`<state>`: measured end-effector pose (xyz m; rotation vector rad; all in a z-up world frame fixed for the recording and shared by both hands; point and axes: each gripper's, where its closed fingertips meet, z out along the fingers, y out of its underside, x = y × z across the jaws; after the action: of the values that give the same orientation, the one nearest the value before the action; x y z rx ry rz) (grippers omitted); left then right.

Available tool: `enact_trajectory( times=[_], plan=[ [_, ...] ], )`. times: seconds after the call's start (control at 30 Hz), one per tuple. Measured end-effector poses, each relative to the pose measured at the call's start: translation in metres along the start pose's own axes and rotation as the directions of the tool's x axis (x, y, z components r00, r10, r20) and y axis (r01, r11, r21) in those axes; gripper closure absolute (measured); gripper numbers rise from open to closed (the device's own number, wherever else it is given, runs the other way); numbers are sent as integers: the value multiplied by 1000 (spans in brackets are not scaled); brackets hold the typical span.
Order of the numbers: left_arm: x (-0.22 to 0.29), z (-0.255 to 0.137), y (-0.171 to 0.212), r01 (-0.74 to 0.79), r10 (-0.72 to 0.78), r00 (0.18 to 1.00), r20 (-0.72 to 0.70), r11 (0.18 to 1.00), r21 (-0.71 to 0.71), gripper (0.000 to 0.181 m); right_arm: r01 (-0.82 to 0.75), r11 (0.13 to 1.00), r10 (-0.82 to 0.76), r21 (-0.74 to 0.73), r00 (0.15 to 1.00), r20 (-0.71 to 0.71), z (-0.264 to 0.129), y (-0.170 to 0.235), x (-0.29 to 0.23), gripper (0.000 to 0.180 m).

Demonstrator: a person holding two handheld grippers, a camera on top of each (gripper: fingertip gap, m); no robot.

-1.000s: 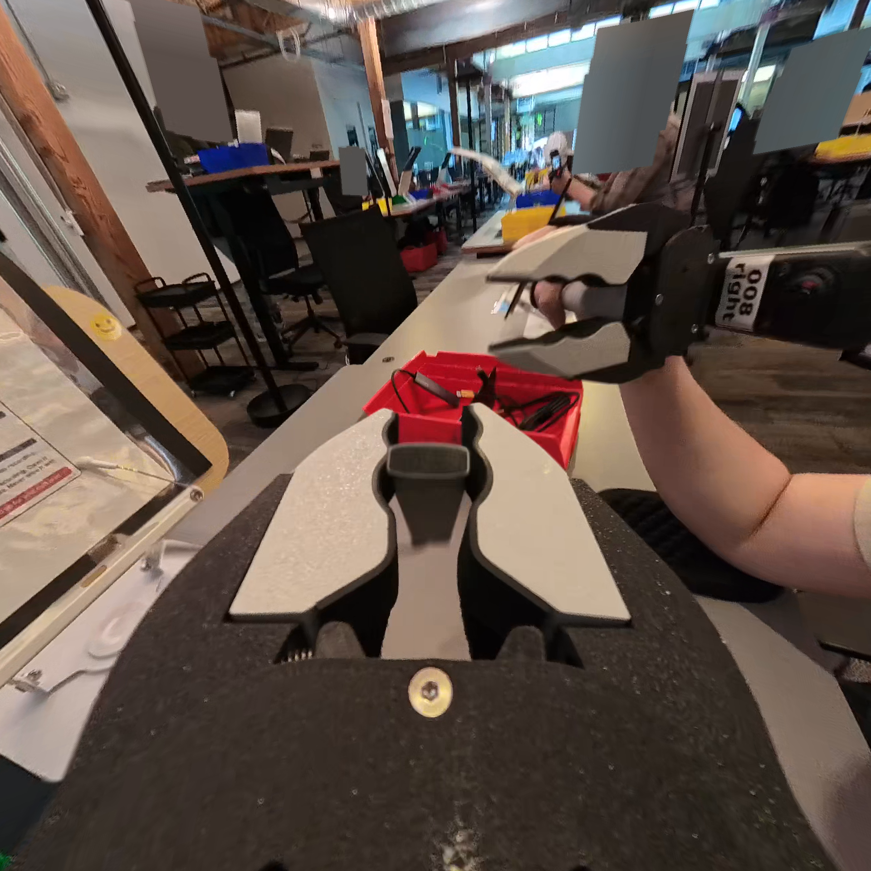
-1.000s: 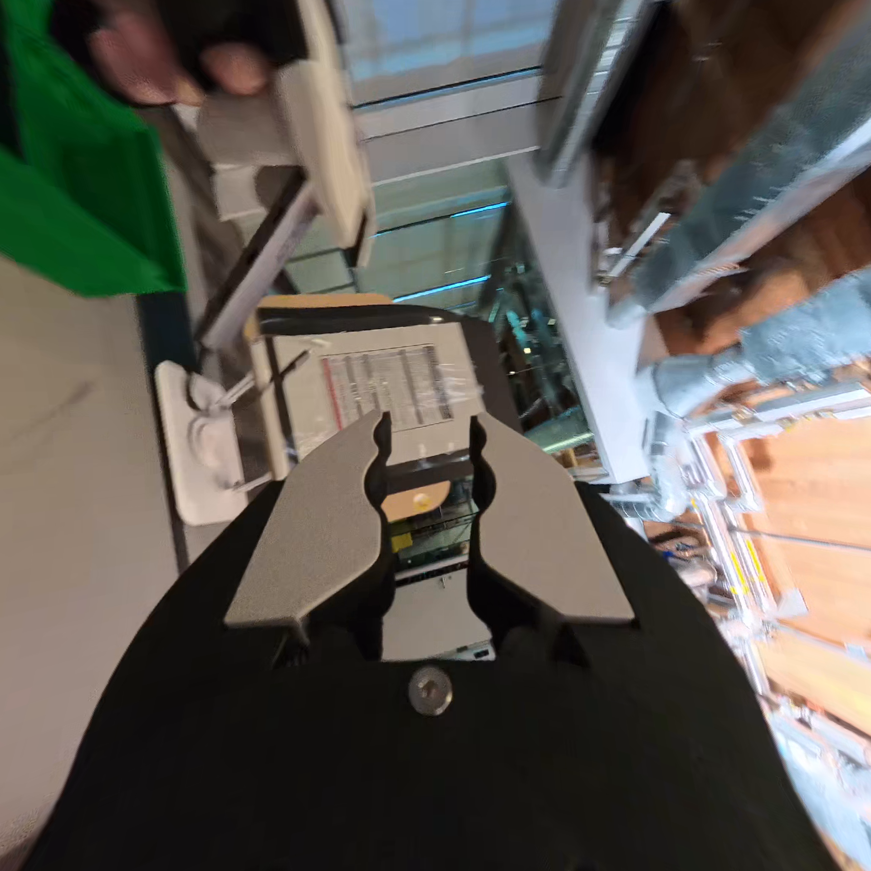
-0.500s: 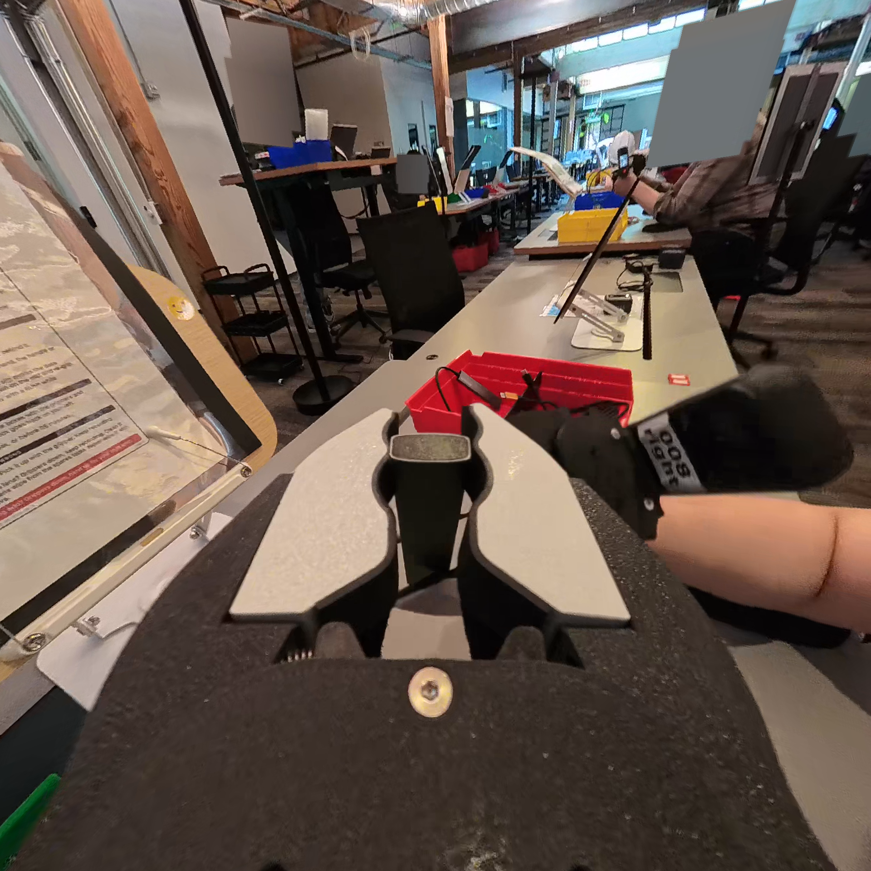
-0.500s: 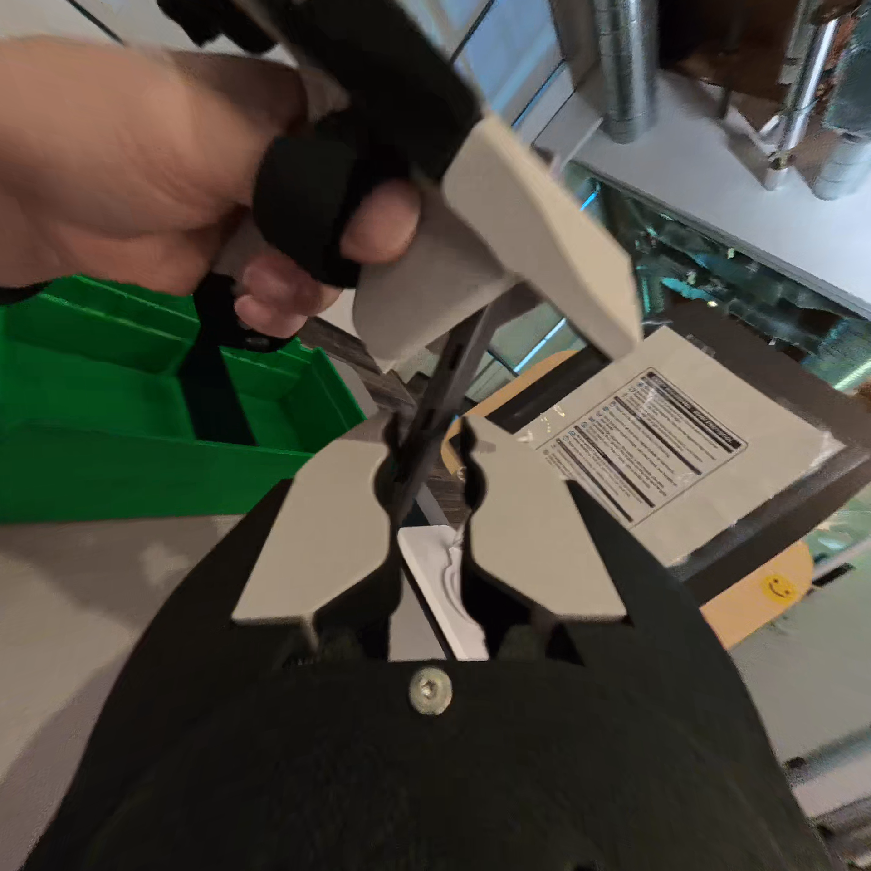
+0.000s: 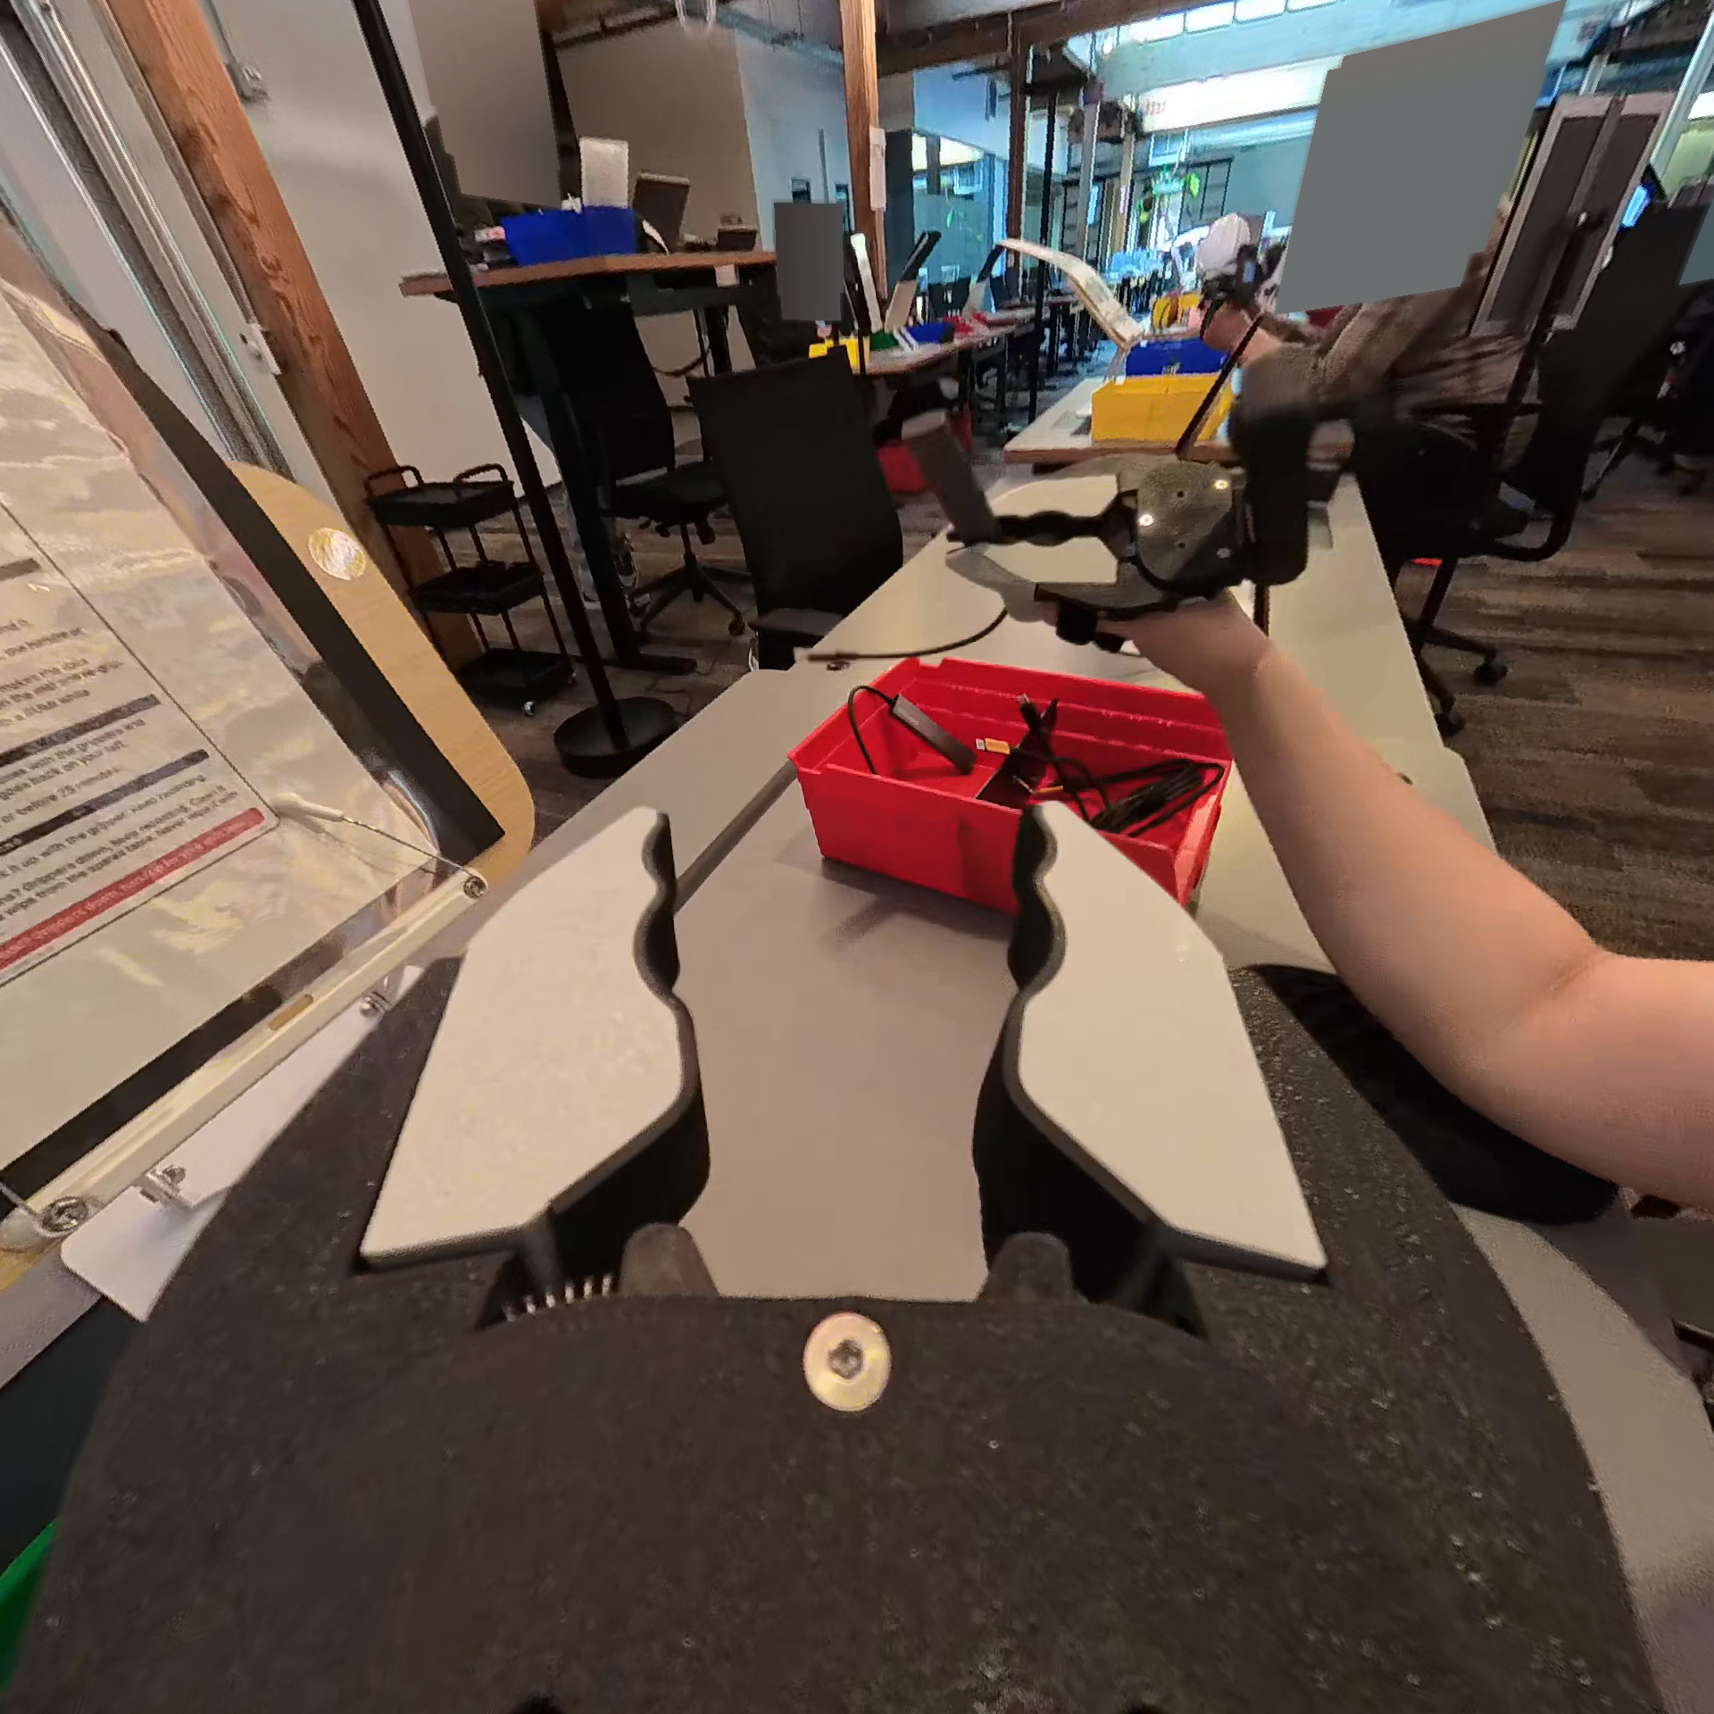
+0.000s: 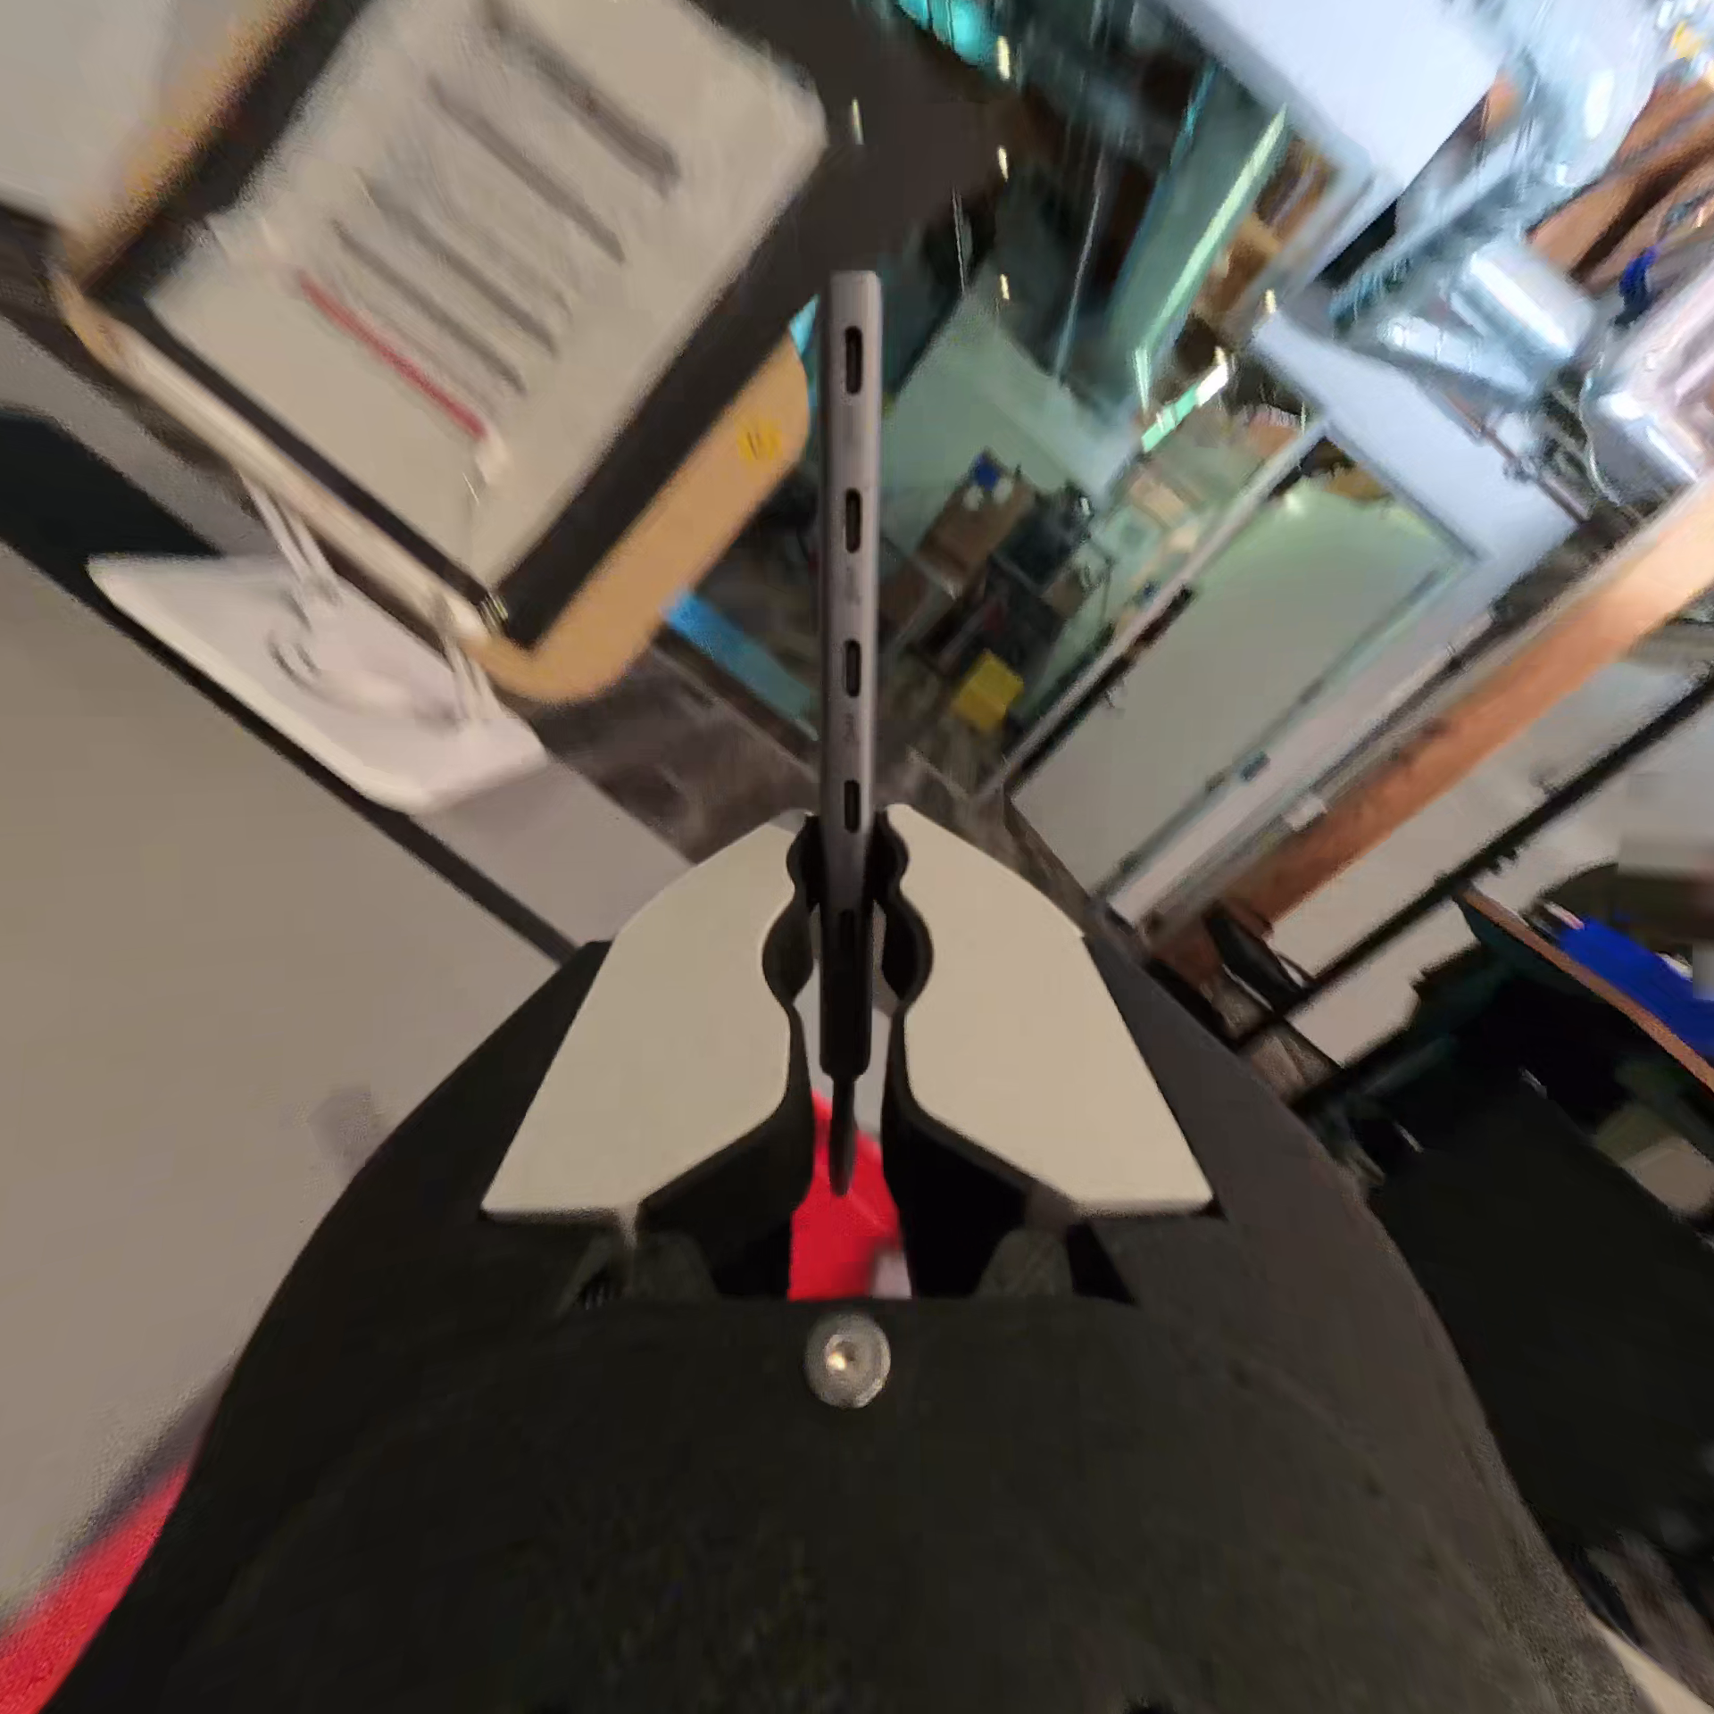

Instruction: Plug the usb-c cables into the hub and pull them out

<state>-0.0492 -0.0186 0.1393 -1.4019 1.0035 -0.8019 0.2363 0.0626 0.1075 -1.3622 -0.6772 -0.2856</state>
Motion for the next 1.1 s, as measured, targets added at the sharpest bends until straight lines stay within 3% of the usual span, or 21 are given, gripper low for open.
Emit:
enact_trajectory(
  times=[0.13,0.27,0.3,0.37,0.43,0.53,0.7,0.8,0.9,1.1],
  plan=[
    [3,7,9,-15,15,1000,-5,999,-50,111,65,936,-49,-347,997,55,-5,104,5,169],
    [4,13,17,-24,23,1000,-9,996,-87,108,85,843,-12,-531,990,140,-5,167,-11,168],
    [4,14,18,-21,20,1000,-12,995,-93,107,89,808,-7,-583,990,142,-7,183,-13,164],
    [5,15,21,-15,13,1000,-16,994,-108,106,80,734,-58,-675,997,54,-11,203,2,134],
    [3,16,25,-16,15,1000,-12,992,-128,106,25,703,-87,-710,995,-51,-18,204,23,126],
    [1,15,25,-18,18,1000,-3,991,-136,106,-72,755,-29,-652,989,-143,-30,180,41,127],
    [-1,10,23,-9,9,1000,0,992,-126,108,-253,752,234,-609,966,-113,-54,154,31,154],
    [-5,7,23,-12,14,1000,13,991,-135,107,-255,711,164,-655,966,-199,-63,163,46,154],
    [-23,-6,26,-29,46,994,95,985,-171,106,-305,706,197,-639,951,-237,-74,155,52,144],
    [-88,-77,30,47,52,914,401,972,-231,107,-371,389,358,-843,904,-233,-152,183,19,135]
  ],
)
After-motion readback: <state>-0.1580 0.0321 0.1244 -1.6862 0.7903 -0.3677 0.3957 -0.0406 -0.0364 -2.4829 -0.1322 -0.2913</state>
